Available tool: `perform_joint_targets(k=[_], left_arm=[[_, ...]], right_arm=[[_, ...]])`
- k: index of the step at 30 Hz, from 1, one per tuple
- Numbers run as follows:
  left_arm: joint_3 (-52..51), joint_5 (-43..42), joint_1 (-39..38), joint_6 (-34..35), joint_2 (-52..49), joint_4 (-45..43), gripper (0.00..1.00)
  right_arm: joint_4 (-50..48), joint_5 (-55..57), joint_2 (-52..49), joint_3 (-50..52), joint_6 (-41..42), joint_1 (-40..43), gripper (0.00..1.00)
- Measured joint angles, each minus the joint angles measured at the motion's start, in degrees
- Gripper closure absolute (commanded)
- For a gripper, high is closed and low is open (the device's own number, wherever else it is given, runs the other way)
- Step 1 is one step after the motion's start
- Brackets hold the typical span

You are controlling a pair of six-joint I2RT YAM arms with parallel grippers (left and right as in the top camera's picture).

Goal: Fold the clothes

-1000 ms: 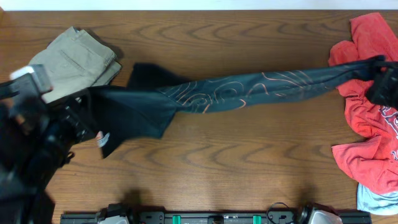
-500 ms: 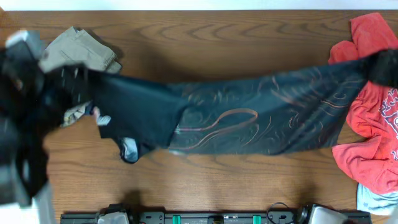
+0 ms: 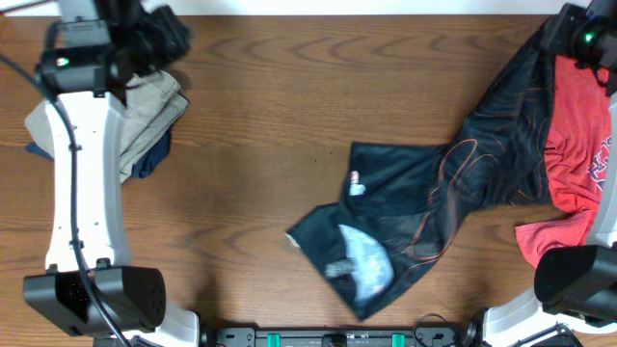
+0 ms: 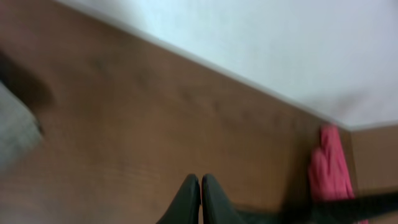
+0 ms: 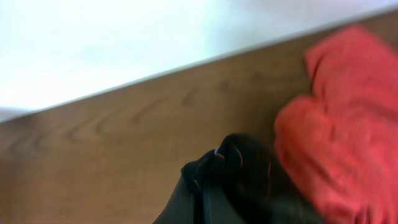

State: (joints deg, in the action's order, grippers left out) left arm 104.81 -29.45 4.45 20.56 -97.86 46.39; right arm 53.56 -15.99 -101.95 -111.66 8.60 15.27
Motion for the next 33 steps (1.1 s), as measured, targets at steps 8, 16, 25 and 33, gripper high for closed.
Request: perform_joint_targets(k=[8, 16, 25, 33], left_arm=[[0.0, -1.5, -12.3, -2.8, -1.9, 11.1, 0.55], [-0.1, -2.0, -23.0, -2.3, -11.5, 11.0, 0.25], [-0.3, -2.1, -29.5, 0.6, -26.0, 5.1, 0.17], [-0.4, -2.1, -34.8, 0.6, -34.0, -3.7, 0.17]], right_arm=[[9.8, 0.2, 0.0, 0.0, -0.6, -0.2, 0.99], [15.3, 4.0, 0.0, 0.0, -1.4, -0.2, 0.99], [17.2, 4.7, 0.0, 0.0, -2.1, -0.2, 0.99], [19.3, 5.1, 0.0, 0.0, -2.3, -0.2, 0.99]])
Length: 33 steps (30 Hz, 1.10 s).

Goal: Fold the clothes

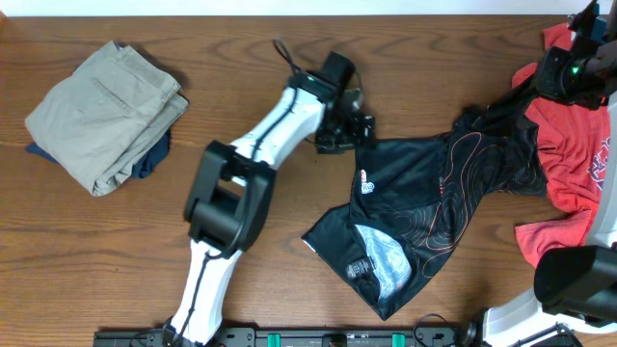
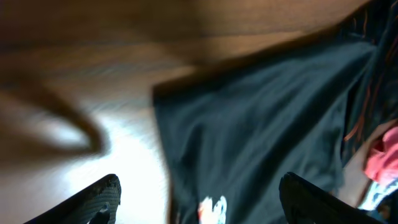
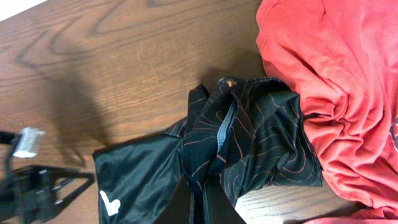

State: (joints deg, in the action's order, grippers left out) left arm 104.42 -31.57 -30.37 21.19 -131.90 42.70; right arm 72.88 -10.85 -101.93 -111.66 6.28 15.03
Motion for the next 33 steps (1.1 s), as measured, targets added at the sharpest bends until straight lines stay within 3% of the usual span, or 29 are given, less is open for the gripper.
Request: perform_joint_targets(k=[8, 11, 15, 21, 27, 33], left_arm=[[0.1, -0.7, -2.0, 0.1, -2.0, -3.3, 0.23], [0.1, 0.2, -3.1, 0.7, -2.3, -4.0, 0.47], [0.1, 1.8, -4.5, 0.8, -3.2, -6.2, 0.93], [0.1, 2.6, -4.7, 0.9, -4.0, -8.2, 0.94], [0.3, 5.2, -2.7, -0.4, -2.6, -2.9, 0.94], [0.0, 8.1, 3.1, -2.2, 8.9, 2.0, 0.94]], right_arm=[[1.0, 0.0, 0.0, 0.0, 0.0, 0.0, 0.99], [1.0, 0.0, 0.0, 0.0, 0.0, 0.0, 0.99], [1.4, 0.1, 0.0, 0.0, 0.0, 0.0, 0.99], [1.5, 0.3, 0.0, 0.0, 0.0, 0.0, 0.99], [1.9, 1.3, 0.0, 0.0, 0.0, 0.0, 0.99], [2.9, 1.3, 0.0, 0.0, 0.0, 0.0, 0.99]])
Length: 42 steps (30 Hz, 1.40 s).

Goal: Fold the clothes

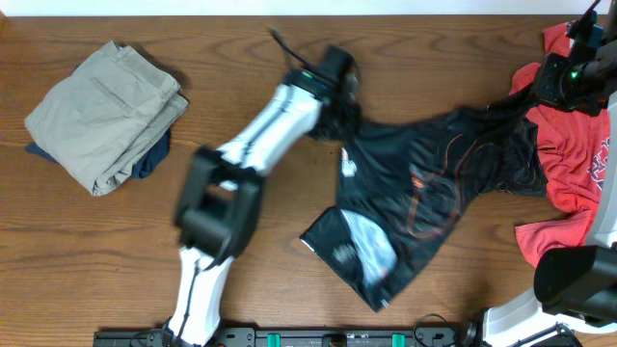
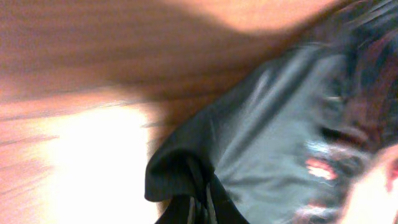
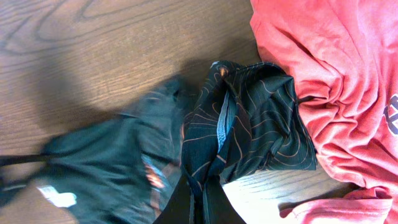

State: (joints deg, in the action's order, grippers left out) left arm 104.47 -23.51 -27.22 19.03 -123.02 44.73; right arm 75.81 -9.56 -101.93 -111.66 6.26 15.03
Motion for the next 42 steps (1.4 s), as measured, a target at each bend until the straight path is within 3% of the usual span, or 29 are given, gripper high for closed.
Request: perform_joint_targets(k=[9, 19, 25, 30, 35, 42], left_arm=[[0.3, 1.3, 10.2, -1.0, 29.3, 5.0, 0.94], [0.3, 1.4, 17.0, -3.1, 52.5, 11.8, 0.94], [0.5, 1.4, 20.4, -3.7, 62.6, 12.4, 0.94], [1.0, 1.4, 20.5, -3.9, 62.5, 14.7, 0.94], [1.0, 1.4, 20.5, -4.4, 53.7, 14.4, 0.94], [0.9, 1.4, 21.1, -6.1, 33.3, 1.6, 0.94]], right_arm=[[0.9, -0.7, 7.1, -0.1, 0.0, 0.0, 0.99], [0.4, -1.2, 27.6, -2.3, -0.4, 2.3, 0.99], [-1.5, -1.1, 35.0, -2.8, -0.5, 4.0, 0.97], [-0.2, -1.2, 34.6, -3.1, -1.6, 4.0, 0.98], [-0.3, -2.4, 27.0, -3.1, -2.8, 4.0, 0.99], [-10.0, -4.2, 9.7, -2.9, -3.5, 2.5, 0.99]])
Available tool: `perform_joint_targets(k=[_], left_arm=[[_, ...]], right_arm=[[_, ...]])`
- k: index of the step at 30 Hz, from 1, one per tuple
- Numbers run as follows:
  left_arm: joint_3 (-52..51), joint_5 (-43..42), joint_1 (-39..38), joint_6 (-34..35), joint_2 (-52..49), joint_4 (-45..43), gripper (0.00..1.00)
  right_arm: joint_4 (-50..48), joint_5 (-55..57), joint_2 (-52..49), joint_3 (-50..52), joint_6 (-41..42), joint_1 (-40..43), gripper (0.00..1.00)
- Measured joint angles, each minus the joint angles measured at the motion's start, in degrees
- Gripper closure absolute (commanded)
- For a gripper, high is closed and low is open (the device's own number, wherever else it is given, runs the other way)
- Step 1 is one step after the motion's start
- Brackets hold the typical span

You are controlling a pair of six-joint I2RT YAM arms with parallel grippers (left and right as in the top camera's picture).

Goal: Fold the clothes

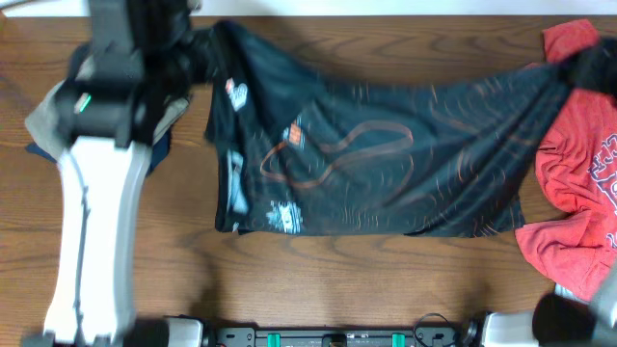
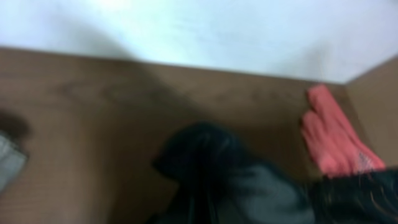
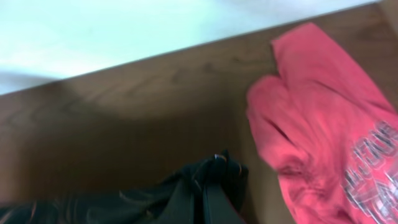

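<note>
A black shirt (image 1: 386, 154) with thin orange line print hangs stretched wide across the back of the table. My left gripper (image 1: 201, 46) is shut on its left top corner at the far left. My right gripper (image 1: 571, 69) is shut on its right top corner at the far right. The left wrist view is blurred, with dark bunched black shirt cloth (image 2: 199, 155) above the left gripper (image 2: 200, 208). In the right wrist view the black shirt's bunched corner (image 3: 214, 174) sits pinched in the right gripper (image 3: 208, 202).
A red shirt (image 1: 578, 183) lies crumpled along the right edge, also in the right wrist view (image 3: 317, 143). A folded khaki pile (image 1: 39, 118) lies at the far left, partly under my left arm. Bare wooden table (image 1: 289, 289) runs along the front.
My left gripper, then at the table's middle back shut on the shirt's edge, is now at the far left back. The shirt, then bunched, is now spread wide between both grippers.
First my left gripper was shut and empty over the khaki pile while the right held one end of the crumpled black shirt. Then the left stood open at the shirt's left edge, then shut on it. Now the shirt hangs stretched between both.
</note>
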State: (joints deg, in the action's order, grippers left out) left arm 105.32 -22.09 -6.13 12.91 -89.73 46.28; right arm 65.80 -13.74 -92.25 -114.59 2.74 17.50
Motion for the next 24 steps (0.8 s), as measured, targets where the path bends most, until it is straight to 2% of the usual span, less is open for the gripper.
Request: perform_joint_targets(k=[5, 8, 11, 14, 19, 22, 24], left_arm=[[-0.2, 0.0, 2.4, 0.6, -11.5, -16.3, 0.94], [0.0, 0.0, 4.5, 2.8, -15.0, -24.0, 0.94], [1.9, 0.0, 6.2, 4.3, -16.0, -29.5, 0.94], [8.4, -0.2, 7.3, 5.6, -15.9, -31.4, 0.94], [19.8, -0.8, 8.4, 6.6, -14.1, -28.3, 0.94], [22.3, -3.1, 9.0, 6.5, -11.9, -21.9, 0.94], [22.8, -5.7, 9.3, 5.9, -10.7, -13.9, 0.94]], right_arm=[[-16.8, -0.8, -9.5, 0.2, 3.0, -2.3, 0.99], [-26.9, -1.5, -12.3, 0.6, 6.1, -2.4, 0.99], [-36.7, -2.3, -12.6, 0.8, 9.3, -2.4, 0.99], [-42.9, -3.0, -11.0, 0.8, 12.9, -2.4, 0.99], [-41.2, -2.8, -6.3, 0.5, 15.3, -2.3, 0.99], [-34.0, -1.8, -3.5, -0.3, 14.3, -2.0, 0.99], [-27.4, -0.2, -2.4, -0.6, 12.9, -1.9, 0.99]])
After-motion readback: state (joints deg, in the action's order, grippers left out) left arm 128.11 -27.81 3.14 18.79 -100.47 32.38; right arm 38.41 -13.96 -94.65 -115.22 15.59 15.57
